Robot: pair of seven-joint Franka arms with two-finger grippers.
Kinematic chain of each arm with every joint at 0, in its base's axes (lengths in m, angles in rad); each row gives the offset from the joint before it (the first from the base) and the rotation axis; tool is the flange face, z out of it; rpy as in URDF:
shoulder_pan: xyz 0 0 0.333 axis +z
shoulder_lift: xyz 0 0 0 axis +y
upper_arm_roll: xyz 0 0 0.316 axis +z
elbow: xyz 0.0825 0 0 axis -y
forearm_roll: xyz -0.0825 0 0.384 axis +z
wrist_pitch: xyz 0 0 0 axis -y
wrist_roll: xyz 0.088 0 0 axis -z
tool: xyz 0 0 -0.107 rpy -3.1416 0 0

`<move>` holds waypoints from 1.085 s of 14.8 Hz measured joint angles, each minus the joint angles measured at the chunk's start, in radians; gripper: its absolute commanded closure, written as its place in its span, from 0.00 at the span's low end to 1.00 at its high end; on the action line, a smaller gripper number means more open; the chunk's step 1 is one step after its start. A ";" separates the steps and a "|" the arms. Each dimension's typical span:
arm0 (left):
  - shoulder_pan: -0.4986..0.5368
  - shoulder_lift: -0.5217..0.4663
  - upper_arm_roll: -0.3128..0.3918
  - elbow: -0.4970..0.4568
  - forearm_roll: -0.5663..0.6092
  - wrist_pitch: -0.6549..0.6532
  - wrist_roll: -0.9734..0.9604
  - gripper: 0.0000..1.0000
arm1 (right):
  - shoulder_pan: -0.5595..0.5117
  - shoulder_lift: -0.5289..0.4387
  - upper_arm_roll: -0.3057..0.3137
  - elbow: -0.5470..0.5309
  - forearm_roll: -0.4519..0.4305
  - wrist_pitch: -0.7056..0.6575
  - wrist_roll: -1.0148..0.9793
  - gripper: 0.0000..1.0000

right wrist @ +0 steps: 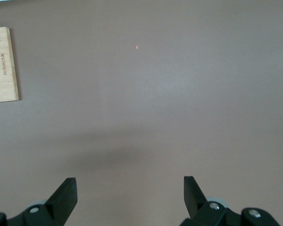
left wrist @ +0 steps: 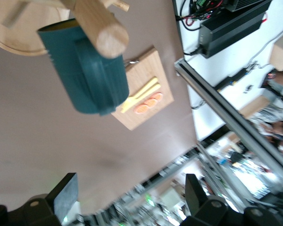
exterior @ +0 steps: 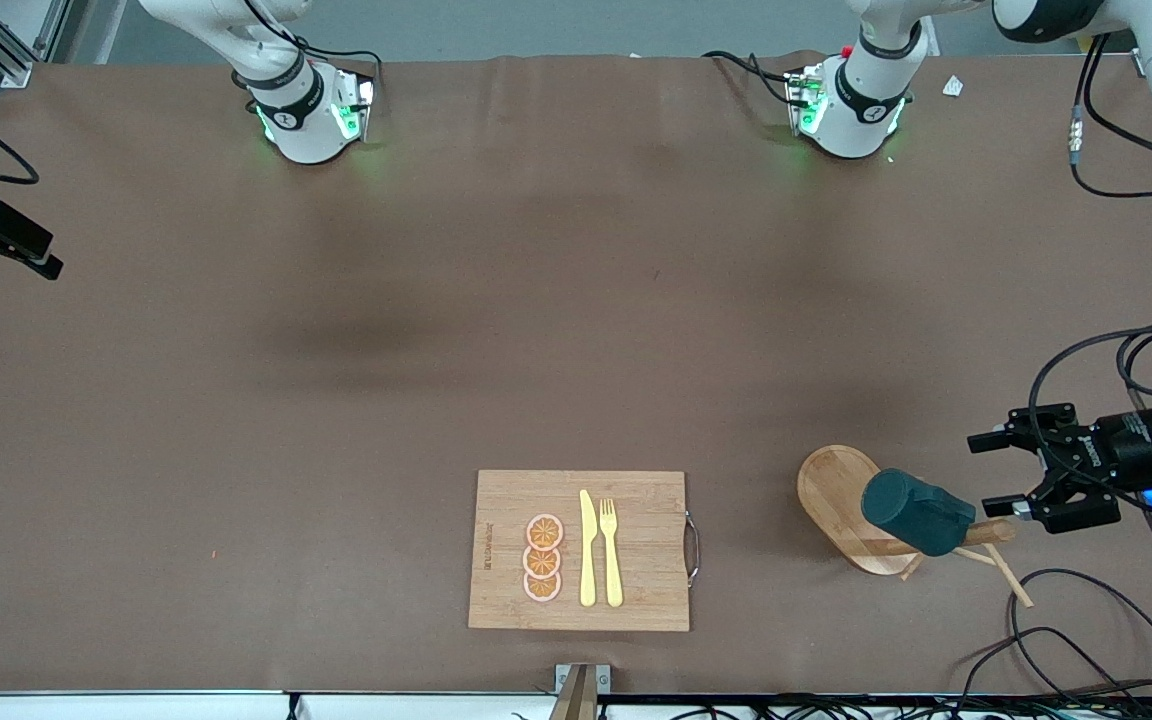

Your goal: Pass cup and hang on rack

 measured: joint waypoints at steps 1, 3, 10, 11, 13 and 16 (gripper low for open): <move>-0.016 -0.025 -0.001 0.000 0.065 0.000 0.000 0.00 | 0.000 0.000 0.000 0.000 0.000 0.000 0.000 0.00; -0.056 -0.075 -0.003 0.001 0.190 0.000 0.000 0.00 | 0.000 0.000 0.000 0.000 0.000 0.000 0.000 0.00; -0.283 -0.245 -0.023 -0.001 0.839 -0.021 0.026 0.00 | 0.000 0.000 0.000 0.000 0.000 0.000 0.000 0.00; -0.298 -0.259 -0.033 -0.002 0.885 -0.022 0.055 0.00 | 0.000 0.000 0.000 0.000 0.000 0.000 0.000 0.00; -0.297 -0.279 -0.042 -0.003 0.913 -0.023 0.135 0.00 | 0.000 0.000 0.000 0.000 0.000 0.000 0.000 0.00; -0.254 -0.314 -0.039 -0.024 0.916 -0.064 0.267 0.00 | 0.000 0.000 0.000 0.000 0.000 0.000 0.000 0.00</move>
